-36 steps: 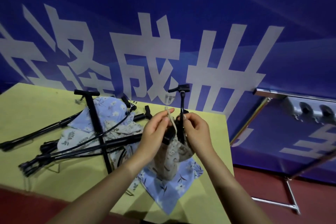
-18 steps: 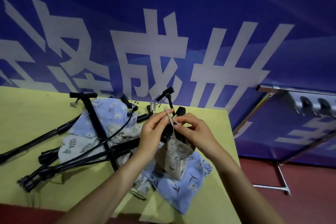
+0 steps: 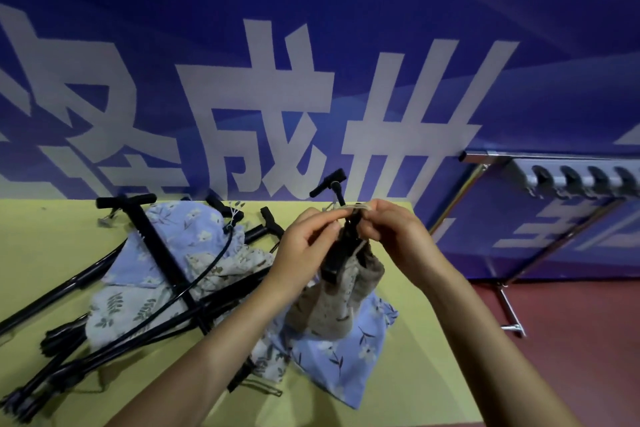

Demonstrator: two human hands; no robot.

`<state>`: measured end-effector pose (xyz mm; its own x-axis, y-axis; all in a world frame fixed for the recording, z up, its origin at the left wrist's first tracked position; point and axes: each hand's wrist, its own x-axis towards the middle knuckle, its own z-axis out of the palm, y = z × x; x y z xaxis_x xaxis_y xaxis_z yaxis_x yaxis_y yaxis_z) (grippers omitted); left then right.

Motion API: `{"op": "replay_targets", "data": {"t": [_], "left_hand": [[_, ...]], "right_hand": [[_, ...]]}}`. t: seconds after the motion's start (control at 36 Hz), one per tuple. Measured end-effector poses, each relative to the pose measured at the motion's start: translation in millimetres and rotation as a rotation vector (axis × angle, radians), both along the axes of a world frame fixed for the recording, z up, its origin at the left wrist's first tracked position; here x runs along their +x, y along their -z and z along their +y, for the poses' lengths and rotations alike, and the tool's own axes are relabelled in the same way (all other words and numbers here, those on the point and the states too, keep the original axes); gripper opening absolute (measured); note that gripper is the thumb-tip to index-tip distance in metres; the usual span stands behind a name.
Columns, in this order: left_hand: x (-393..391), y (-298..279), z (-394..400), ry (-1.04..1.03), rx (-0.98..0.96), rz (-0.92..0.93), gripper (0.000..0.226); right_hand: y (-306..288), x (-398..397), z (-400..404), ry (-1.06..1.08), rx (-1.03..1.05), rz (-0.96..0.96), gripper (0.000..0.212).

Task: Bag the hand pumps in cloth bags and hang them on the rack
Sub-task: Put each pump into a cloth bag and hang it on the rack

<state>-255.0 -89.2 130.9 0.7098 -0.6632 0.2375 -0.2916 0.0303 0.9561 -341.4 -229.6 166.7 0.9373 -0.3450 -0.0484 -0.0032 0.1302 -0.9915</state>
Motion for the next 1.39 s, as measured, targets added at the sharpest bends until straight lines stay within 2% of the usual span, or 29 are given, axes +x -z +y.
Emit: {"op": "replay_targets", "data": {"t": [0.06, 0.11, 0.17, 0.25, 0.31, 0.44, 0.56, 0.64, 0.72, 0.83, 0.89, 0.97, 1.08, 1.17, 1.25, 1.39], "left_hand": [[0, -10, -5, 0.007, -0.036, -0.063, 0.028], [-2, -22, -14, 0.001, -0.073, -0.112, 0.025], [-5, -35, -23, -0.036, -0.114, -0.142, 0.020], [-12, -53, -40, -0.095, -0.171, -0.220, 0.017], [-17, -64, -54, -0.076, -0.180, -0.280, 0.014], [-33, -76, -108, 0.088, -0.030, -0.376, 0.032], [-40, -67, -158, 0.147, 0.081, -0.402, 0.035], [-47, -57, -206, 0.127, 0.175, -0.459, 0.028], [-52, -45, -250, 0.156, 0.189, -0.574, 0.042], [-65, -32, -302, 0.194, 0.199, -0.594, 0.048], [-68, -25, -322, 0.201, 0.161, -0.589, 0.044], [-68, -11, -347, 0.203, 0.184, -0.587, 0.038], [-73, 11, -382, 0.193, 0.438, -0.892, 0.033], [-84, 22, -411, 0.235, 0.499, -1.004, 0.032], [-94, 34, -432, 0.287, 0.504, -0.994, 0.037], [-101, 48, -464, 0.315, 0.482, -0.965, 0.044]], "right_hand": [[-7, -2, -6, 0.012, 0.142, -0.075, 0.010], [-16, -5, -15, 0.025, 0.193, -0.114, 0.009], [-24, -9, -26, 0.036, 0.108, -0.105, 0.008], [-34, -18, -45, 0.027, -0.147, -0.053, 0.007], [-39, -25, -59, 0.013, -0.187, -0.063, 0.006], [-48, -40, -105, -0.039, -0.167, -0.132, 0.008], [-48, -50, -152, -0.050, -0.063, -0.195, 0.006], [-42, -66, -198, -0.075, 0.016, -0.206, 0.006], [-37, -82, -239, -0.104, 0.064, -0.222, 0.006], [-27, -98, -291, -0.135, 0.086, -0.198, 0.006], [-22, -104, -314, -0.120, 0.009, -0.144, 0.010], [-10, -112, -348, -0.052, -0.361, 0.017, 0.018], [16, -125, -381, -0.010, -0.705, 0.242, 0.023], [32, -142, -404, 0.032, -0.830, 0.343, 0.035], [46, -162, -426, 0.024, -0.551, 0.325, 0.032], [74, -183, -453, 0.065, -0.187, 0.144, 0.020]]}}
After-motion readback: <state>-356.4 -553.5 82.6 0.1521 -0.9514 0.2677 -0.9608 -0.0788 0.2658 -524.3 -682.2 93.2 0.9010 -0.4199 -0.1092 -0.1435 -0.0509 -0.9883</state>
